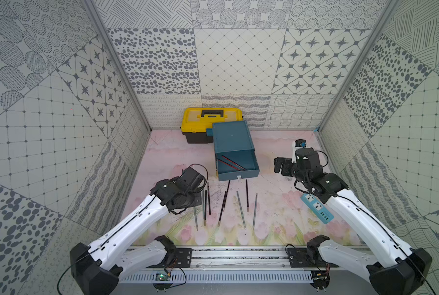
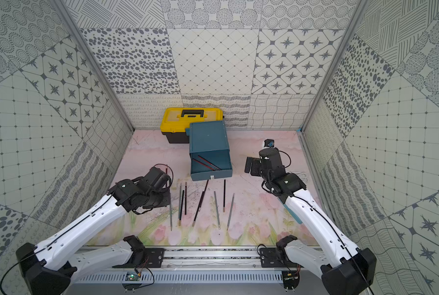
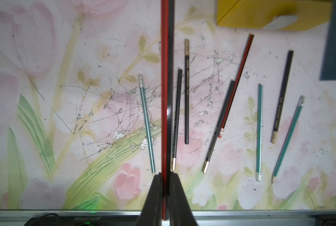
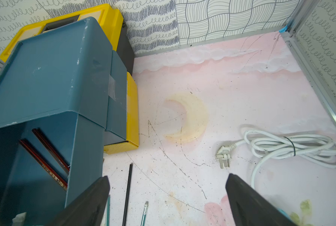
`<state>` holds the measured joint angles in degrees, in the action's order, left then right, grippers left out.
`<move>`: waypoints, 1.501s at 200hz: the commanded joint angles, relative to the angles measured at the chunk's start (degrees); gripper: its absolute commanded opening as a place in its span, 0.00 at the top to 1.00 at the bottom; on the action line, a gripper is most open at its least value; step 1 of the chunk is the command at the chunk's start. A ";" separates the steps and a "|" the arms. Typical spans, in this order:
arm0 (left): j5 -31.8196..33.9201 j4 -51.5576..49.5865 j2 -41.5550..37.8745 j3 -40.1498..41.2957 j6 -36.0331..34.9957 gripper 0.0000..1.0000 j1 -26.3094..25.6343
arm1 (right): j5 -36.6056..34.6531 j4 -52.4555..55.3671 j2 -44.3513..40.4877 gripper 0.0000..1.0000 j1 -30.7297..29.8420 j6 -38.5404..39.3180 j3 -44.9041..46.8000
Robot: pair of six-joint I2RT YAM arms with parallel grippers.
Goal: Please place the pencils in the drawer according to their color
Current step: Pick up the pencil from the center of the board, then place the pencil in the drawer.
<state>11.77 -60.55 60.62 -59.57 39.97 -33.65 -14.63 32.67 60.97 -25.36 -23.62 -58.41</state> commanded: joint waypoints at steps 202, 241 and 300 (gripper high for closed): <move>-6.97 -6.49 30.65 -46.09 -44.06 1.00 -6.35 | -0.85 -3.13 -3.63 0.01 0.08 -0.12 -0.49; -4.40 -4.60 34.99 -47.74 -50.46 1.00 -6.80 | -0.64 -3.31 -4.04 0.01 0.14 -0.38 -0.33; -2.63 -6.22 37.90 -48.45 -53.16 1.00 -6.61 | -0.22 -3.53 -4.15 0.01 0.10 -0.73 0.12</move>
<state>6.33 -65.58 97.43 -107.00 -7.29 -40.34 -14.66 31.86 58.00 -25.36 -23.64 -58.41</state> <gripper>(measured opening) 0.105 0.989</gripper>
